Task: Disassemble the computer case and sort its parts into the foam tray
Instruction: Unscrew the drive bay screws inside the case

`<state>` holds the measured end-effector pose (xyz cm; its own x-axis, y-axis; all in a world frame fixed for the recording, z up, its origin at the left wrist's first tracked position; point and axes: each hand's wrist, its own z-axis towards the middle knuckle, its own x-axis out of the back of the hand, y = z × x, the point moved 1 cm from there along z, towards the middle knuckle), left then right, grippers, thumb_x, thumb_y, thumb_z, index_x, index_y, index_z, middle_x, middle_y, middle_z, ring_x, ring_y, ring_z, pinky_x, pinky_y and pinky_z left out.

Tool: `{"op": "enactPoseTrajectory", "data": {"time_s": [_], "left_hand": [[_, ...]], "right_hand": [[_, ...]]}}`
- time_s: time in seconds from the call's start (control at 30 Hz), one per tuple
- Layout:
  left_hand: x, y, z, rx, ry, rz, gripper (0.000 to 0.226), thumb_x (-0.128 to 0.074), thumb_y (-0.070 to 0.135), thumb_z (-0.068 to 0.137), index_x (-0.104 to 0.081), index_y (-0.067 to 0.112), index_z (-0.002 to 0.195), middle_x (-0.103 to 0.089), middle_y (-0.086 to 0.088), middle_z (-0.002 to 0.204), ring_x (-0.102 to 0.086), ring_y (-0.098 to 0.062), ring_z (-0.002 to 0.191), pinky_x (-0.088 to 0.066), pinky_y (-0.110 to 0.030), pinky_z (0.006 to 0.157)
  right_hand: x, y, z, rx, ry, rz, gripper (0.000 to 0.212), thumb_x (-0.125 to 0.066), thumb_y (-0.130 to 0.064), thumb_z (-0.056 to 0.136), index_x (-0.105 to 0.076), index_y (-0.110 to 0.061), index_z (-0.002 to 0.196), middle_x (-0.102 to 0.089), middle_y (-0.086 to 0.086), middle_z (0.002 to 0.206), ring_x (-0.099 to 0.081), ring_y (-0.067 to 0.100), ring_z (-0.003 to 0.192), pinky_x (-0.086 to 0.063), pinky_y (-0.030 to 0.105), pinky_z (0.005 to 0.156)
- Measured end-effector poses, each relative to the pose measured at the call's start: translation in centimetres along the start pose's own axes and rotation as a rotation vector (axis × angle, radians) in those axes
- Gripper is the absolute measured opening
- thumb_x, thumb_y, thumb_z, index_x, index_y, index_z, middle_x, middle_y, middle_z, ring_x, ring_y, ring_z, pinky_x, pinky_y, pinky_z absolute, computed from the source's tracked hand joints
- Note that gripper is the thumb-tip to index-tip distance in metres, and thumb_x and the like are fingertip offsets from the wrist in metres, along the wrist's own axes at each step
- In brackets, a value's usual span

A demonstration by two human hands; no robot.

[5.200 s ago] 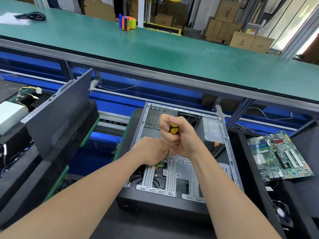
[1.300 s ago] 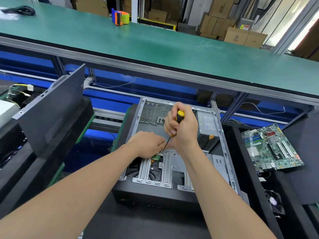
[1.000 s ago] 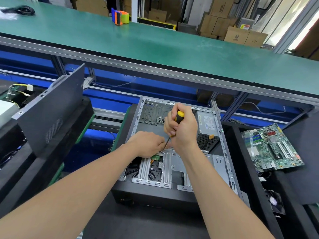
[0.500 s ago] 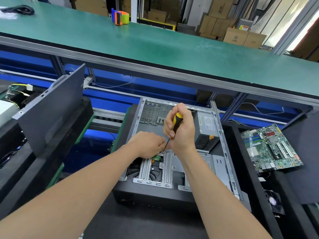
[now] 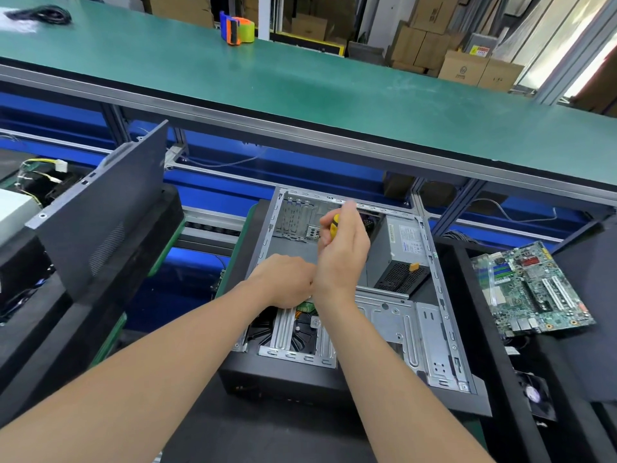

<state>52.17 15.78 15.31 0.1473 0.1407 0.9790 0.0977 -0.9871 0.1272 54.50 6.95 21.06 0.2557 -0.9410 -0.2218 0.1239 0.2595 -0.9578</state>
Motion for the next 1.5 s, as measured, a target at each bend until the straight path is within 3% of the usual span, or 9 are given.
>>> {"op": "enactPoseTrajectory", "data": {"time_s": [0.23, 0.47, 0.57, 0.7, 0.8, 0.9, 1.03, 1.27, 1.5], "left_hand": [[-0.7, -0.4, 0.5, 0.011, 0.019, -0.026, 0.036, -0.035, 0.035, 0.101, -0.04, 0.025, 0.067, -0.051, 0.006, 0.066, -0.048, -0.014, 0.056, -0.026, -0.033, 0.05], [-0.7, -0.5, 0.6, 0.018, 0.005, -0.017, 0.034, -0.035, 0.037, 0.1, -0.041, 0.023, 0.07, -0.047, 0.006, 0.069, -0.045, -0.015, 0.059, -0.025, -0.034, 0.051], [-0.6, -0.6, 0.6, 0.021, -0.048, -0.049, 0.036, -0.027, 0.051, 0.099, -0.042, 0.027, 0.077, -0.045, 0.008, 0.072, -0.049, -0.023, 0.069, -0.029, -0.036, 0.058], [-0.1, -0.7, 0.5, 0.027, -0.12, -0.176, 0.047, -0.021, 0.069, 0.098, -0.053, 0.034, 0.095, -0.049, 0.014, 0.076, -0.049, -0.015, 0.074, -0.034, -0.036, 0.07], [0.7, -1.2, 0.3, 0.001, -0.206, -0.333, 0.032, -0.039, 0.055, 0.101, -0.057, 0.038, 0.122, -0.064, 0.014, 0.098, -0.057, -0.016, 0.094, -0.041, -0.038, 0.084], [1.5, -1.5, -0.2, -0.022, -0.286, -0.497, 0.04, -0.053, 0.039, 0.099, -0.052, 0.045, 0.138, -0.064, 0.011, 0.126, -0.056, -0.016, 0.114, -0.041, -0.039, 0.103], [1.7, -1.7, -0.7, -0.033, -0.256, -0.555, 0.044, -0.06, 0.032, 0.094, -0.054, 0.051, 0.133, -0.062, 0.013, 0.13, -0.054, -0.016, 0.117, -0.04, -0.039, 0.104], [1.5, -1.6, -1.6, -0.121, -0.173, -0.453, 0.035, -0.054, 0.036, 0.096, -0.052, 0.05, 0.128, -0.056, 0.023, 0.133, -0.053, -0.008, 0.115, -0.041, -0.035, 0.09], [1.0, -1.3, -1.3, -0.058, -0.1, -0.393, 0.028, -0.053, 0.045, 0.086, -0.061, 0.022, 0.101, -0.062, 0.005, 0.096, -0.059, -0.022, 0.088, -0.049, -0.042, 0.078]], "right_hand": [[1.6, -0.3, 2.8, -0.178, -0.471, 0.029, 0.048, -0.055, -0.038, 0.097, -0.046, -0.018, 0.055, -0.027, -0.004, 0.047, -0.021, 0.017, 0.042, -0.02, 0.024, 0.045], [2.4, -0.7, 4.5, -0.382, -0.952, 0.206, 0.025, -0.036, -0.026, 0.101, -0.039, -0.014, 0.078, -0.022, -0.005, 0.048, -0.014, 0.015, 0.042, -0.005, 0.039, 0.051], [2.8, -0.4, 4.7, -0.406, -0.899, 0.26, 0.031, -0.034, -0.033, 0.107, -0.044, -0.016, 0.085, -0.035, -0.001, 0.053, -0.016, 0.016, 0.042, -0.008, 0.038, 0.051], [3.1, -0.4, 4.0, -0.27, -0.567, 0.051, 0.044, -0.048, -0.047, 0.108, -0.063, -0.02, 0.076, -0.052, 0.005, 0.063, -0.043, 0.022, 0.053, -0.04, 0.035, 0.056], [3.2, -0.9, 3.6, -0.22, -0.398, 0.001, 0.048, -0.052, -0.047, 0.109, -0.074, -0.015, 0.081, -0.065, 0.006, 0.071, -0.059, 0.02, 0.062, -0.055, 0.032, 0.064], [2.7, -1.2, 3.1, -0.229, -0.295, 0.001, 0.056, -0.047, -0.049, 0.11, -0.076, -0.021, 0.071, -0.064, 0.005, 0.07, -0.056, 0.016, 0.058, -0.05, 0.03, 0.056], [1.9, -1.1, 2.1, -0.226, -0.236, 0.057, 0.06, -0.04, -0.05, 0.112, -0.067, -0.025, 0.065, -0.049, 0.0, 0.058, -0.037, 0.013, 0.049, -0.028, 0.029, 0.048], [1.4, -0.7, 1.4, -0.151, -0.309, 0.045, 0.044, -0.048, -0.036, 0.101, -0.046, -0.021, 0.06, -0.03, 0.0, 0.053, -0.023, 0.015, 0.048, -0.02, 0.026, 0.047], [2.6, -0.3, 4.2, -0.323, -0.826, 0.162, 0.038, -0.043, -0.023, 0.096, -0.035, -0.017, 0.059, -0.023, -0.004, 0.048, -0.015, 0.015, 0.044, -0.013, 0.03, 0.046]]}}
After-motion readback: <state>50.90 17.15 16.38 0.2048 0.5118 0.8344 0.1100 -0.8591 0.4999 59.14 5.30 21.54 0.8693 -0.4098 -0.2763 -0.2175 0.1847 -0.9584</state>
